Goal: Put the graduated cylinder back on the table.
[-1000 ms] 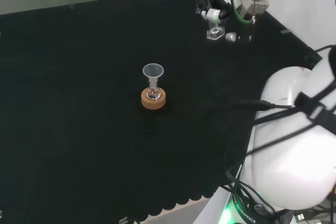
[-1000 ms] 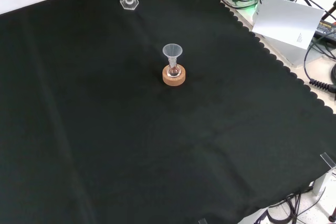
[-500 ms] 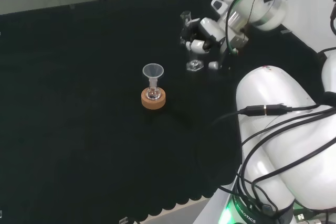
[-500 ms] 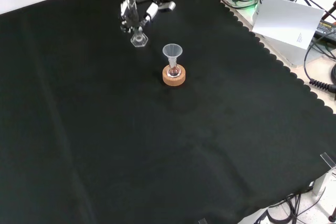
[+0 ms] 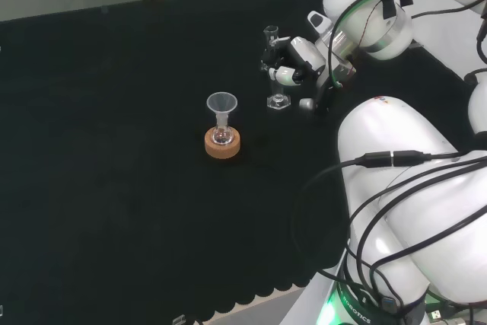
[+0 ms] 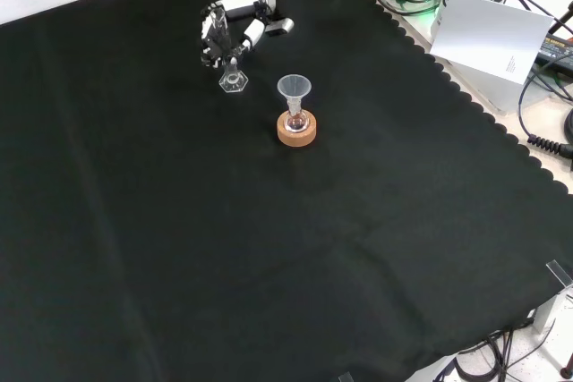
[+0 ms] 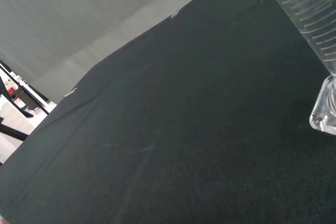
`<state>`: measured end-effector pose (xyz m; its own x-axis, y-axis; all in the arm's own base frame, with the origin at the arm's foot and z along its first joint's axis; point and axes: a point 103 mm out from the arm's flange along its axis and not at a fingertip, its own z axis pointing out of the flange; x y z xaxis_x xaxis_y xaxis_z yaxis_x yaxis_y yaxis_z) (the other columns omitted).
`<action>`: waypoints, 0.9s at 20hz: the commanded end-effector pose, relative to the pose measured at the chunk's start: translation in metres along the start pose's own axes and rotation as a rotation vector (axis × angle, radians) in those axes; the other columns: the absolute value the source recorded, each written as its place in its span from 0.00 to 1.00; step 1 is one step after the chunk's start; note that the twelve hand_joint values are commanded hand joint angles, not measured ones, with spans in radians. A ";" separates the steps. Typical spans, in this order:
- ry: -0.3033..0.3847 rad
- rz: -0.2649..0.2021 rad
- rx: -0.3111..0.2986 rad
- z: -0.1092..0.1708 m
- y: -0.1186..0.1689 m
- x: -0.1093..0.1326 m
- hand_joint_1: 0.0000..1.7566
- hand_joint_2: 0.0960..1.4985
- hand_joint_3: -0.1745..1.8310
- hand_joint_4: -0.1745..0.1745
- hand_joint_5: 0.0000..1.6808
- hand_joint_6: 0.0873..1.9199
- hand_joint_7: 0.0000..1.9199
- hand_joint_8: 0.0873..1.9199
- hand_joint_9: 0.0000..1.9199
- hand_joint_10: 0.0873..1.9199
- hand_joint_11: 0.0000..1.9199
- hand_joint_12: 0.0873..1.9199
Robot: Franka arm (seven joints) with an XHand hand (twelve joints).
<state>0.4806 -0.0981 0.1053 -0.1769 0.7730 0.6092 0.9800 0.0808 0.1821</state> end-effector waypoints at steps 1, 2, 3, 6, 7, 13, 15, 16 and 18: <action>0.010 -0.005 -0.018 0.008 0.001 -0.007 0.65 0.83 0.00 0.00 0.52 0.60 0.75 0.08 0.84 0.00 0.70 0.31; 0.015 -0.004 -0.020 0.010 0.002 -0.008 0.65 0.83 0.00 0.00 0.52 0.61 0.75 0.08 0.84 0.00 0.70 0.31; 0.019 -0.002 -0.023 0.011 0.002 -0.008 0.65 0.83 0.00 0.00 0.52 0.61 0.75 0.08 0.84 0.00 0.70 0.31; 0.030 0.000 -0.030 0.014 0.003 -0.009 0.65 0.83 0.00 0.00 0.52 0.61 0.75 0.08 0.84 0.00 0.70 0.31; 0.032 -0.001 -0.033 0.015 0.003 -0.009 0.65 0.83 0.00 0.00 0.52 0.61 0.75 0.08 0.84 0.00 0.70 0.31; 0.054 0.002 -0.041 0.019 0.001 -0.012 0.64 0.83 0.00 0.00 0.52 0.61 0.74 0.08 0.84 0.00 0.70 0.32; 0.054 0.002 -0.038 0.021 0.000 -0.014 0.64 0.83 0.00 0.00 0.52 0.61 0.74 0.08 0.84 0.00 0.70 0.32; 0.055 0.003 -0.039 0.021 0.000 -0.015 0.64 0.83 0.00 0.00 0.52 0.61 0.74 0.08 0.84 0.00 0.70 0.32; 0.058 0.004 -0.042 0.021 0.000 -0.017 0.64 0.83 0.00 0.00 0.52 0.61 0.74 0.08 0.83 0.00 0.70 0.32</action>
<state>0.4852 -0.0959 0.0808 -0.1790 0.7377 0.6509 0.9766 0.0528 0.2087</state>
